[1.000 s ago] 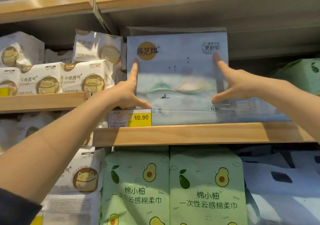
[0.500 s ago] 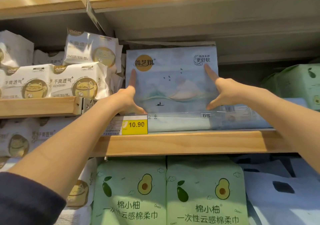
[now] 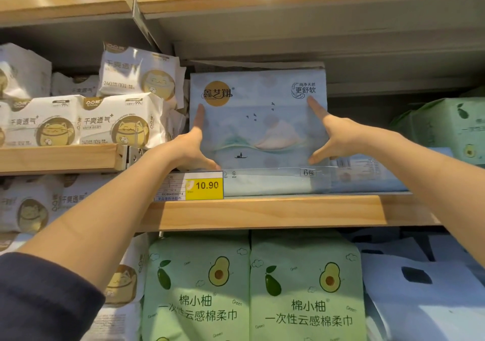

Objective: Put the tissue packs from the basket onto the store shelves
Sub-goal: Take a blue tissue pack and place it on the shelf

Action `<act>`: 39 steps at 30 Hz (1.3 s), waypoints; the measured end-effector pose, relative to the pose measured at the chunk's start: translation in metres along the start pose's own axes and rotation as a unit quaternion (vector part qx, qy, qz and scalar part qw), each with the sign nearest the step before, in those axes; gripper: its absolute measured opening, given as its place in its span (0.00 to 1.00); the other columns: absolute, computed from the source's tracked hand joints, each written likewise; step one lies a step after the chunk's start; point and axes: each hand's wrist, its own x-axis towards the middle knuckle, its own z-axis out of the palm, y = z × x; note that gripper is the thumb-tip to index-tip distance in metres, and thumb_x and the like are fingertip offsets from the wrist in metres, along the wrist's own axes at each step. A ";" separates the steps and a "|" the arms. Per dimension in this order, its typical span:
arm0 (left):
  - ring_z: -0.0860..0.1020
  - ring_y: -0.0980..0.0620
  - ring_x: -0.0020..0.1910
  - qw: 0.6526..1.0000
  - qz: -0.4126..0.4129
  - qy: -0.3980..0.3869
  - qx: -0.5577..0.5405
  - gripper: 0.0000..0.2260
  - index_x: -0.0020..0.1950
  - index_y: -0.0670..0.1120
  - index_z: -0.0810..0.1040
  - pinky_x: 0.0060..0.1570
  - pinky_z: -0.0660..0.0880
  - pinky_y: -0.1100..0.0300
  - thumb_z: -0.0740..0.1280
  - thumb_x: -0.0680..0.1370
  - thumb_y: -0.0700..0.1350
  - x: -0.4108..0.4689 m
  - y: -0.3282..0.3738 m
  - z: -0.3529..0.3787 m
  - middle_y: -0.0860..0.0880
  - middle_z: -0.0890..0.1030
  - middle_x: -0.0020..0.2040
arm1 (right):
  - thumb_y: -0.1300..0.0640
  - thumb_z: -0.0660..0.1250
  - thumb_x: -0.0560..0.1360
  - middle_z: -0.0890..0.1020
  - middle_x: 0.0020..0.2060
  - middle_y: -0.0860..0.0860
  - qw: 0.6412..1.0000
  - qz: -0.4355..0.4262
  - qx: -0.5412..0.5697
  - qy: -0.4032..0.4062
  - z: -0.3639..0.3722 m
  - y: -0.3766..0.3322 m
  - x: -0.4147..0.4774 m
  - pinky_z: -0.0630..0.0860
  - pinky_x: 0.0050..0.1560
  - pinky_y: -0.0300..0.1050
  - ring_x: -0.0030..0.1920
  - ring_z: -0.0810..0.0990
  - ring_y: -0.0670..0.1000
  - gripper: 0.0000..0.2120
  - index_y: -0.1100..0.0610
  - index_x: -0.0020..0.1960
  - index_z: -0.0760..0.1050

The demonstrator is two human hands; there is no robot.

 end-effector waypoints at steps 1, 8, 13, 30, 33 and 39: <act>0.67 0.40 0.69 1.000 -0.001 -0.003 -0.005 0.55 0.69 0.56 0.23 0.65 0.67 0.50 0.72 0.70 0.52 -0.002 0.000 -0.001 0.39 0.58 0.75 | 0.58 0.75 0.66 0.70 0.41 0.51 1.000 0.001 0.004 -0.001 -0.001 0.000 0.000 0.77 0.45 0.49 0.39 0.80 0.55 0.57 0.39 0.71 0.31; 0.69 0.43 0.65 1.000 0.009 0.019 0.008 0.46 0.73 0.51 0.29 0.59 0.67 0.55 0.67 0.75 0.47 -0.007 0.006 -0.005 0.39 0.55 0.76 | 0.57 0.75 0.65 0.69 0.65 0.57 1.000 0.006 -0.010 -0.005 -0.005 0.003 -0.006 0.79 0.51 0.54 0.46 0.80 0.57 0.56 0.40 0.73 0.35; 0.56 0.39 0.74 0.999 0.001 0.031 0.021 0.45 0.75 0.46 0.35 0.69 0.60 0.48 0.67 0.75 0.49 -0.013 0.011 -0.011 0.37 0.52 0.76 | 0.56 0.74 0.67 0.64 0.71 0.59 1.000 0.000 -0.021 0.009 -0.008 0.005 -0.017 0.73 0.57 0.50 0.63 0.72 0.60 0.54 0.44 0.74 0.35; 0.63 0.45 0.71 0.989 0.083 0.101 0.069 0.26 0.74 0.44 0.59 0.68 0.61 0.52 0.61 0.78 0.50 -0.107 0.046 -0.018 0.43 0.63 0.74 | 0.48 0.66 0.73 0.65 0.71 0.55 0.996 -0.069 -0.025 0.044 -0.034 0.004 -0.095 0.65 0.64 0.51 0.69 0.64 0.58 0.34 0.53 0.74 0.54; 0.63 0.46 0.71 0.991 0.082 0.093 0.056 0.27 0.74 0.45 0.59 0.68 0.61 0.53 0.62 0.78 0.50 -0.136 0.052 -0.013 0.44 0.63 0.74 | 0.48 0.66 0.73 0.66 0.71 0.56 0.996 -0.080 -0.032 0.038 -0.036 0.007 -0.121 0.64 0.65 0.52 0.70 0.64 0.58 0.34 0.53 0.73 0.55; 0.64 0.45 0.71 0.994 0.087 0.058 0.038 0.26 0.74 0.44 0.59 0.68 0.62 0.52 0.63 0.78 0.49 -0.196 0.057 -0.017 0.43 0.64 0.73 | 0.47 0.66 0.73 0.65 0.71 0.55 0.996 -0.078 -0.030 0.025 -0.049 0.006 -0.182 0.62 0.67 0.52 0.71 0.63 0.58 0.35 0.52 0.74 0.54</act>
